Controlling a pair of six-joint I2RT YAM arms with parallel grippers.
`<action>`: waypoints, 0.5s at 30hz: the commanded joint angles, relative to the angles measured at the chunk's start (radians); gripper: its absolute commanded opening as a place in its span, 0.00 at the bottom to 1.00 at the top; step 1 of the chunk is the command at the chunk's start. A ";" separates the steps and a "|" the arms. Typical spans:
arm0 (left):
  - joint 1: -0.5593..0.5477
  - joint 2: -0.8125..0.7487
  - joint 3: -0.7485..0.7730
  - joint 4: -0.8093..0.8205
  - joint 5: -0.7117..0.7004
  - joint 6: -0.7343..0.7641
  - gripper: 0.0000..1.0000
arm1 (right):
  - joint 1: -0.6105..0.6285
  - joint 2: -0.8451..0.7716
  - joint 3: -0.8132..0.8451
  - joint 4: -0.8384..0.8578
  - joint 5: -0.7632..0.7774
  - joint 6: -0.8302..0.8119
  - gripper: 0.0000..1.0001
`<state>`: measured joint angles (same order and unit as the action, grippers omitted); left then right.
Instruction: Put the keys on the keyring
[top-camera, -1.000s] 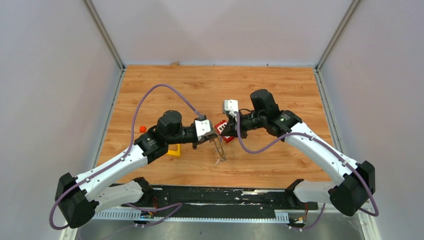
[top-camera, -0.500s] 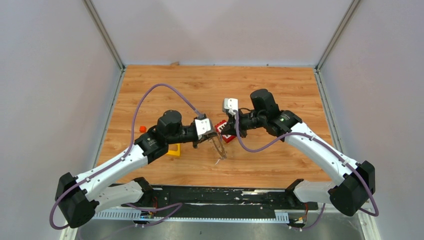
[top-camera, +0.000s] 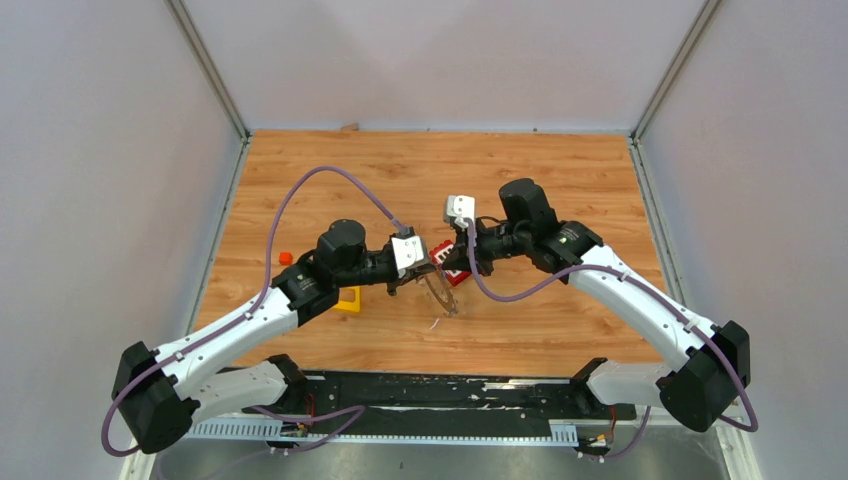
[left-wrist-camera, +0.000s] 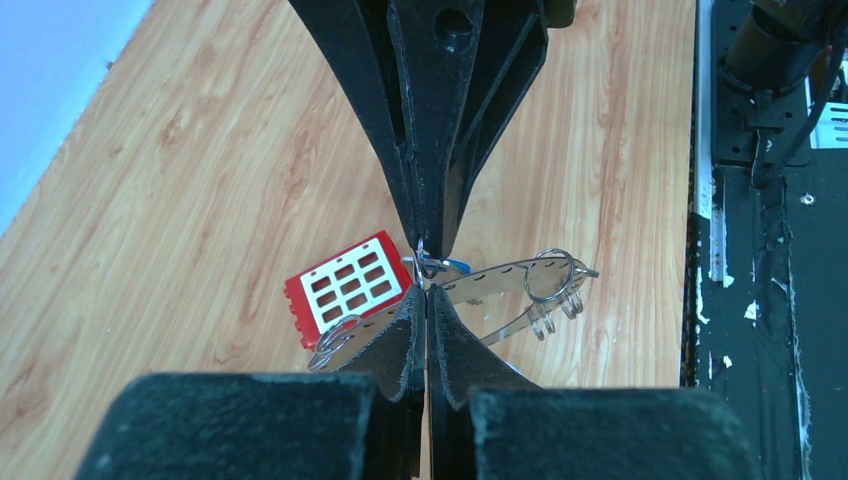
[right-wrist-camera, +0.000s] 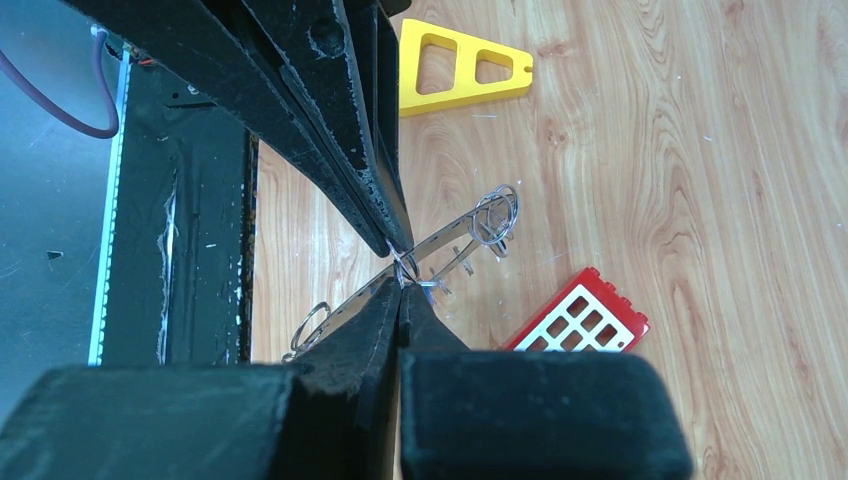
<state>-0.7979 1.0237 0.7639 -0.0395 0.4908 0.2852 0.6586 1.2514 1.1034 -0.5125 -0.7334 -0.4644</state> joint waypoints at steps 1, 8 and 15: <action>-0.009 0.000 0.035 0.052 0.031 -0.009 0.00 | 0.001 -0.005 0.054 0.056 -0.003 0.023 0.00; -0.009 0.003 0.034 0.047 0.025 0.003 0.00 | 0.001 0.002 0.066 0.053 -0.017 0.036 0.00; -0.009 -0.001 0.034 0.047 0.029 0.002 0.00 | 0.000 0.024 0.066 0.047 0.034 0.037 0.00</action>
<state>-0.7979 1.0298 0.7639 -0.0353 0.4854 0.2863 0.6590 1.2575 1.1271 -0.5140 -0.7391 -0.4385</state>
